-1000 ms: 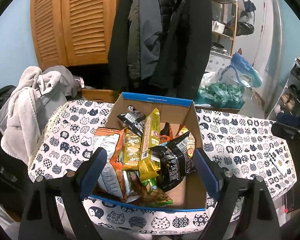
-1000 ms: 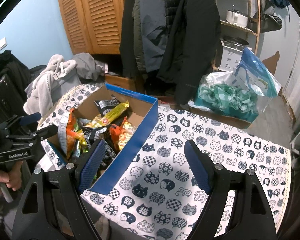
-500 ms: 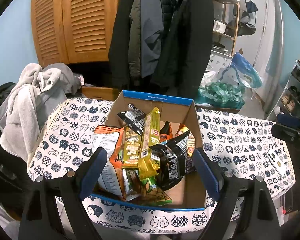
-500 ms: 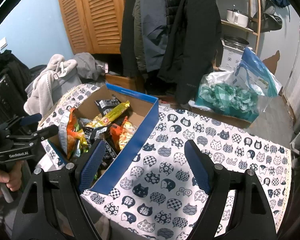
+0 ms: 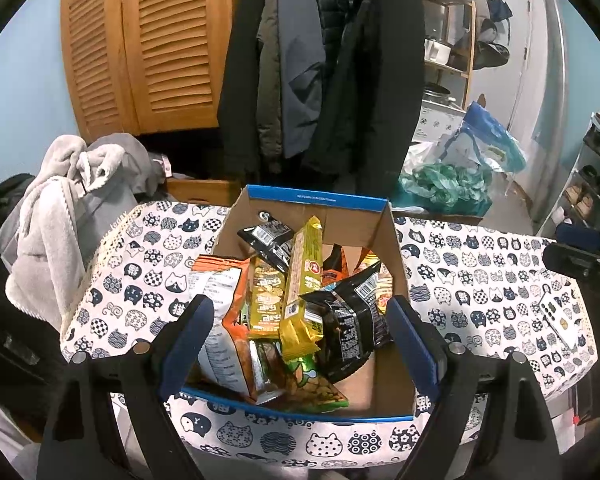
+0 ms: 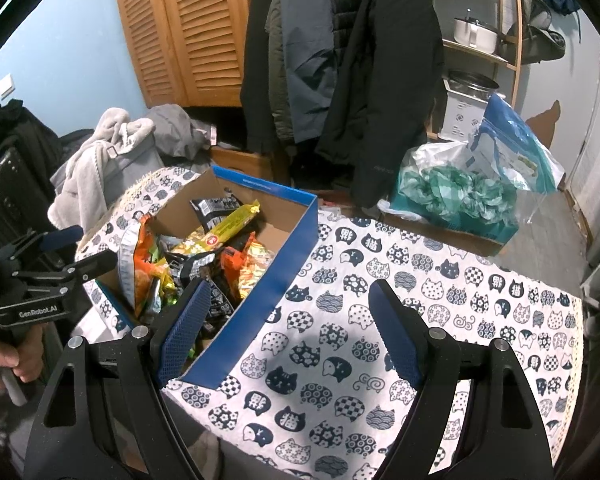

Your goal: Organize snacks

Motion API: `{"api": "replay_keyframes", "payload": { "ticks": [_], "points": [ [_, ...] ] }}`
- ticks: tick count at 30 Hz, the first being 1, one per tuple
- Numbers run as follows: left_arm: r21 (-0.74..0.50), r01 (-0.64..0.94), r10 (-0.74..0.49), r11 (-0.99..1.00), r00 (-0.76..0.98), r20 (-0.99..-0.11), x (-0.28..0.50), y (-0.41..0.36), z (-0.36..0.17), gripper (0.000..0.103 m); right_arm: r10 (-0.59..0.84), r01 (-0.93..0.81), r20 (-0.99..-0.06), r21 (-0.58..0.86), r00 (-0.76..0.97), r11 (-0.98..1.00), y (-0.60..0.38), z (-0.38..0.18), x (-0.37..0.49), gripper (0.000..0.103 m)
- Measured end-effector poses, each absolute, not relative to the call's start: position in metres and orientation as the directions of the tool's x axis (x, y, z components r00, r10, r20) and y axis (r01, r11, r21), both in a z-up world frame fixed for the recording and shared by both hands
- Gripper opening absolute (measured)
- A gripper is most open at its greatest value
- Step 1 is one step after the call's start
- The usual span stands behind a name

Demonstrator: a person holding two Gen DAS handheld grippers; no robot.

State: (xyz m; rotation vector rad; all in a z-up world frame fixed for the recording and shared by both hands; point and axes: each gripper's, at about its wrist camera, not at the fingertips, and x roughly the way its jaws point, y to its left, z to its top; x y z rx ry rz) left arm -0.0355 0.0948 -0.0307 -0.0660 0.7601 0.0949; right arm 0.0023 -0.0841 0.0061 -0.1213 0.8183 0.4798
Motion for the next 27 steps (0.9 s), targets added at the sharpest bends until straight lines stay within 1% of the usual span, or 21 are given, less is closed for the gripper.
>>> {"api": "replay_keyframes", "payload": {
  "ticks": [2, 5, 8, 14, 27],
  "points": [
    [0.004, -0.119, 0.090, 0.993, 0.735, -0.673, -0.038, 0.093, -0.027, 0.089, 0.364, -0.455, -0.726, 0.079, 0.584, 0.887, -0.084, 0.006, 0.002, 0.081],
    [0.021, -0.117, 0.101, 0.993, 0.744, -0.661, -0.038, 0.091, -0.024, 0.089, 0.361, -0.452, -0.728, 0.079, 0.583, 0.889, -0.083, 0.004, 0.001, 0.081],
    [0.027, -0.113, 0.102, 0.993, 0.739, -0.666, -0.038, 0.090, -0.024, 0.089, 0.359, -0.449, -0.730, 0.080, 0.581, 0.890, -0.082, 0.003, -0.001, 0.081],
    [0.081, -0.121, 0.144, 0.989, 0.727, -0.671, -0.036, 0.086, -0.024, 0.089, 0.360, -0.449, -0.728, 0.080, 0.583, 0.890, -0.083, 0.003, 0.001, 0.081],
    [0.092, -0.122, 0.152, 0.988, 0.732, -0.664, -0.036, 0.084, -0.026, 0.089, 0.360, -0.448, -0.730, 0.083, 0.581, 0.890, -0.083, 0.002, 0.001, 0.081]
  ]
}}
